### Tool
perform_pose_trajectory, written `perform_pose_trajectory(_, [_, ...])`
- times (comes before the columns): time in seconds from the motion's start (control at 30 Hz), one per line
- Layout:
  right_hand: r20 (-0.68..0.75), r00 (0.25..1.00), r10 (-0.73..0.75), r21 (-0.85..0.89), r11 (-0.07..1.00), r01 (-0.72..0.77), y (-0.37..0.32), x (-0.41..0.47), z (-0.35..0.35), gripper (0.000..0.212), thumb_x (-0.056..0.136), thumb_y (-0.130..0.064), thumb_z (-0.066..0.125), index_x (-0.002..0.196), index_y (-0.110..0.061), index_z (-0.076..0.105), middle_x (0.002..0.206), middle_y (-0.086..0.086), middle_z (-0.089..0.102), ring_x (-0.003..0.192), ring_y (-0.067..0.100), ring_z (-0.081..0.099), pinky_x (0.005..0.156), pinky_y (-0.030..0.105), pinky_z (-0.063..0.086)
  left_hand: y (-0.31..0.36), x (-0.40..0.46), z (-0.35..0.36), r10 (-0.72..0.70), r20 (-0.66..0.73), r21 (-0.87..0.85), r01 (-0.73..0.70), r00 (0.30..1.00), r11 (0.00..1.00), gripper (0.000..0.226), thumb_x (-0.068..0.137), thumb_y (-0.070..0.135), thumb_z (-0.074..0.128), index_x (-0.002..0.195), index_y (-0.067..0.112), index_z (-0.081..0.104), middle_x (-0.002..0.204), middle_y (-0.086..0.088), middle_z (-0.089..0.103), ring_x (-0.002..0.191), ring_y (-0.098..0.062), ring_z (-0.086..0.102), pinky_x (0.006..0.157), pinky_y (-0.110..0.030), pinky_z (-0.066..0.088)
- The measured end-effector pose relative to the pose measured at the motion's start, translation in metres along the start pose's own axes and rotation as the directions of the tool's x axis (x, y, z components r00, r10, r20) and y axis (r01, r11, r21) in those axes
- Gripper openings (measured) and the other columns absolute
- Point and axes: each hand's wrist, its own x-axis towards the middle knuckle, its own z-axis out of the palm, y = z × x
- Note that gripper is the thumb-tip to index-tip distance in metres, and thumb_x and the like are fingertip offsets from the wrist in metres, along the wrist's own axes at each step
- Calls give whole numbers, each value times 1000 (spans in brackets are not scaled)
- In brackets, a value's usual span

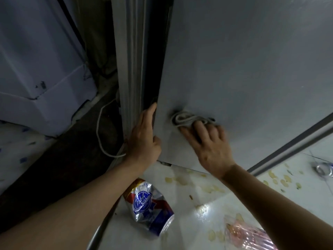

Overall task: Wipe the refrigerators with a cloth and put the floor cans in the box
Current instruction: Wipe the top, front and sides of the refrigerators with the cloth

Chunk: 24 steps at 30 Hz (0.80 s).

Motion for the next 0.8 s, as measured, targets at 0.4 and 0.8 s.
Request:
perform_pose_trajectory(0.4, [-135, 989, 63, 17, 998, -61, 3, 45, -14, 46, 96, -11, 29, 139, -20, 44, 130, 11, 38, 102, 31, 42, 90, 45, 32, -22, 5, -10, 12, 93, -170, 4, 996, 985, 83, 78, -15, 47, 145, 28, 23, 148, 2, 36, 136, -10, 33, 103, -16, 29])
perform_pose_trajectory(0.8, [132, 964, -230, -53, 970, 238, -27, 40, 2, 47, 94, -10, 30, 136, -19, 48, 145, 3, 44, 127, 26, 36, 116, 48, 2, -67, 9, 0, -262, 233, -441, 341, 937, 830, 71, 79, -28, 35, 138, 11, 29, 131, -11, 51, 125, -20, 48, 96, -23, 42])
